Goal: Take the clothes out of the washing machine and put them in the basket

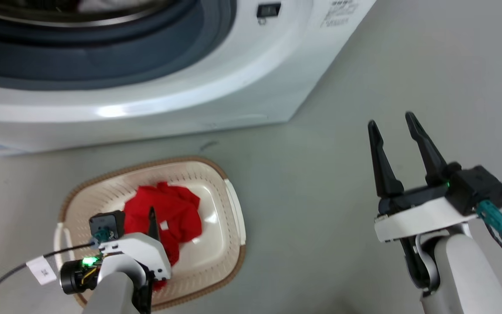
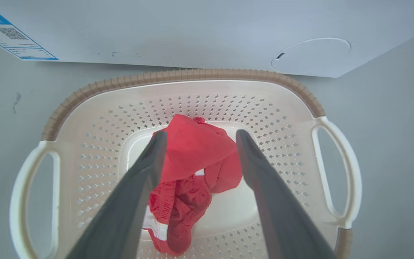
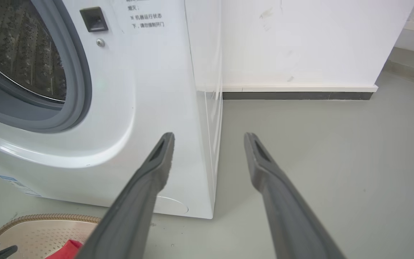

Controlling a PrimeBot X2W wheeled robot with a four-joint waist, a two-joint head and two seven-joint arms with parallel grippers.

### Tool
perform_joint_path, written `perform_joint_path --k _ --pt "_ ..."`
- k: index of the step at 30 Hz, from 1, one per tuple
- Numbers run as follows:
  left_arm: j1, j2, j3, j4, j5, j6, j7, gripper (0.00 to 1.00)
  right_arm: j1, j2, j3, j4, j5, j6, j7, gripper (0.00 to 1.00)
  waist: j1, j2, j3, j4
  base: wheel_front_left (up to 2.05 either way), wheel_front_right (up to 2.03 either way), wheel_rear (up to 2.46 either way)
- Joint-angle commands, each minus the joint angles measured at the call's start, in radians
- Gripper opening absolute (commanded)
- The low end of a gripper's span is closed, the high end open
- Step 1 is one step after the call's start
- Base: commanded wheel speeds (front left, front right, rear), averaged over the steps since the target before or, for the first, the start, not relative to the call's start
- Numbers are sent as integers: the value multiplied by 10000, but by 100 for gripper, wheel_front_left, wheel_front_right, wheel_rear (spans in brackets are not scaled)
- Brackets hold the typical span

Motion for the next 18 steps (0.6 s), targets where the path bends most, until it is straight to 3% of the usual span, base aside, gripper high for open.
perform_joint_path --k 1,8,18 --pt "100 -26 15 -90 60 38 -26 100 111 -1 -30 33 -44 -7 -20 100 0 0 -720 318 0 0 0" --pt "1371 -309 165 -2707 346 63 -26 100 888 1 -440 -146 -485 -7 92 100 0 0 -2045 732 0 0 0" --pt "2379 -361 -140 -5576 279 140 -25 100 1576 -3 -786 -686 -617 -7 469 100 0 0 -2993 889 0 0 0"
